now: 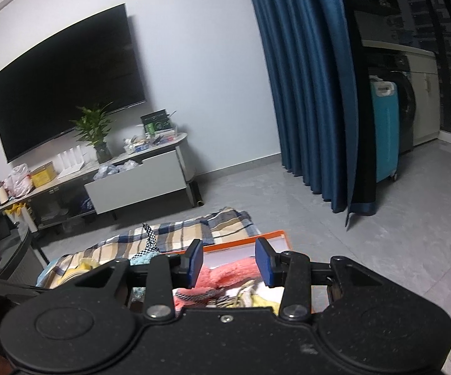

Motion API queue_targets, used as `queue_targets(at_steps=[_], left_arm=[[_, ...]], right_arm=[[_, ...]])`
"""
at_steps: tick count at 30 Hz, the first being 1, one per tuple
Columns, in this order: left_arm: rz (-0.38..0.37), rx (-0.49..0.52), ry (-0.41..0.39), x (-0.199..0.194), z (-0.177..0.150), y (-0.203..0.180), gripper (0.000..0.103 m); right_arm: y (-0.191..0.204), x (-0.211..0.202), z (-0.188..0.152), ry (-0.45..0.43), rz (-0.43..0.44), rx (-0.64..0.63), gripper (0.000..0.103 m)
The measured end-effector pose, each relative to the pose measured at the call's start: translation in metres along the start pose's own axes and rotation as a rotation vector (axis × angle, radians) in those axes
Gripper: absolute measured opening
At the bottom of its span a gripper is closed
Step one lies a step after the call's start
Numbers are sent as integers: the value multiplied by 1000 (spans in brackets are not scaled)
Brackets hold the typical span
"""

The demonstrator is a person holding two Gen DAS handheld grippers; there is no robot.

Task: Organize soft objects
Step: 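Open the left tool to drop the light blue towel into the box, then move both tools back toward the pile on the blanket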

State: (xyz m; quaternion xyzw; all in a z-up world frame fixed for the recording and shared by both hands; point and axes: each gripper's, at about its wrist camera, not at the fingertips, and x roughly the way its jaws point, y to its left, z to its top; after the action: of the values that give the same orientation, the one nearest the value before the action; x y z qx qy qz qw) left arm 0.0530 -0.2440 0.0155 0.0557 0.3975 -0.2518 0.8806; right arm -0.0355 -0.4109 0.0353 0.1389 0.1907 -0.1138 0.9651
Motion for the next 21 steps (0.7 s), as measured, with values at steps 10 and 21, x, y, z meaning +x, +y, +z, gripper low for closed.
queue_targets(at_steps=[10, 21], left_arm=[[-87, 17, -49, 8, 16, -23, 75], [31, -54, -73, -21, 12, 13, 76]], right_arm=[[-13, -9, 1, -29, -44, 21, 48], [22, -4, 0, -6, 55, -41, 48]])
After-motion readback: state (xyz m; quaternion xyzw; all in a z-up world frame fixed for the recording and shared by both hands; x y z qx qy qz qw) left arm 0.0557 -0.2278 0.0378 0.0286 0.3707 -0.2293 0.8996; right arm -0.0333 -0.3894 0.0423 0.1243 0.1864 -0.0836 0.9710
